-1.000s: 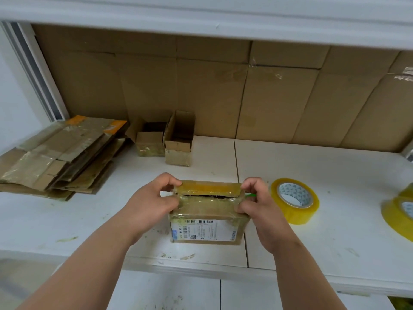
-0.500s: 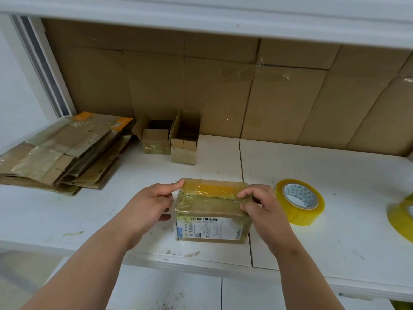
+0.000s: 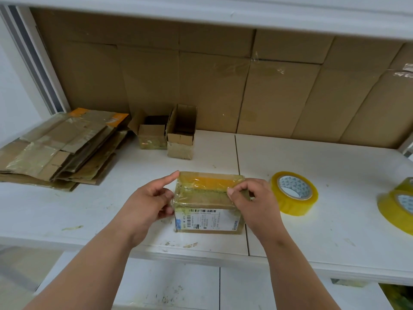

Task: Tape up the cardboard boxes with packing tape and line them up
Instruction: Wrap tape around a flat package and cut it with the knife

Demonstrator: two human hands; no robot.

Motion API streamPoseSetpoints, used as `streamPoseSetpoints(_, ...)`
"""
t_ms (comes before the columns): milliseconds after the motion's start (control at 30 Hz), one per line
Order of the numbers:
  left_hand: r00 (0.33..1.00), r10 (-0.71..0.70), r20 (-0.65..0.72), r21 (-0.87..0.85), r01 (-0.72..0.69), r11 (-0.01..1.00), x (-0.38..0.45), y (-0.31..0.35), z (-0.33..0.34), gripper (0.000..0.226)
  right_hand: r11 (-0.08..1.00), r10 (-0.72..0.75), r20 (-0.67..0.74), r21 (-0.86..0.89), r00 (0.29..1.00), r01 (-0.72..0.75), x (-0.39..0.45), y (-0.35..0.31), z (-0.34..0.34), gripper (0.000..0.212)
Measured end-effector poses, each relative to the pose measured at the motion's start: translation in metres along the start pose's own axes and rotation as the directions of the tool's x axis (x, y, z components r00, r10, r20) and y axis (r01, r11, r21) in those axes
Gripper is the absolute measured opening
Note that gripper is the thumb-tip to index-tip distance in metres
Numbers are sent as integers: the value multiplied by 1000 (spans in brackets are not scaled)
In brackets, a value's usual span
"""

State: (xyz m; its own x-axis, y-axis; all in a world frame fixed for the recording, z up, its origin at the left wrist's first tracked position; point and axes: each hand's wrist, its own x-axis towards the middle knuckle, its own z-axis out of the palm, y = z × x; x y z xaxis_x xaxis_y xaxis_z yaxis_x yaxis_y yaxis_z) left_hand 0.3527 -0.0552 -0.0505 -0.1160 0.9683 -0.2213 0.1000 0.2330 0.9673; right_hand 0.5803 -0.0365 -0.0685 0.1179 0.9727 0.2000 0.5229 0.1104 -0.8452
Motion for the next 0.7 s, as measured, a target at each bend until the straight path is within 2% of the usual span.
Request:
streamPoseSetpoints(133, 999, -22, -39, 69, 25, 997, 0, -3, -11, 67, 1000, 1, -2, -9, 1000, -1, -3, -1, -1, 11)
streamPoseSetpoints(300, 992, 50, -115, 242, -21, 970, 0, -7, -13, 51, 1000, 16, 1, -20, 1000, -16, -6, -5, -2, 11)
streamPoseSetpoints(333, 990, 56, -126, 281, -19, 959, 1, -7, -13, 56, 1000, 18, 1, -24, 1000, -18, -7, -6, -2, 11)
streamPoseSetpoints(433, 994, 34, -104, 376, 8, 927, 0, -7, -14, 92, 1000, 11, -6, -22, 1000, -12, -8, -9, -2, 12)
streamPoseSetpoints(500, 995, 40, -92, 423, 2, 906, -1, -5, -15, 101, 1000, 14, -12, -14, 1000, -15, -10, -10, -2, 14)
streamPoseSetpoints(633, 985, 157, -75, 462, -105, 880, -3, -2, -13, 86, 999, 35, -20, -10, 999, -36, -11, -12, -2, 14)
streamPoseSetpoints(700, 975, 197, -105, 377, -144, 915, -3, 0, -13, 72, 999, 47, -20, -15, 999, -47, -11, -13, -2, 12)
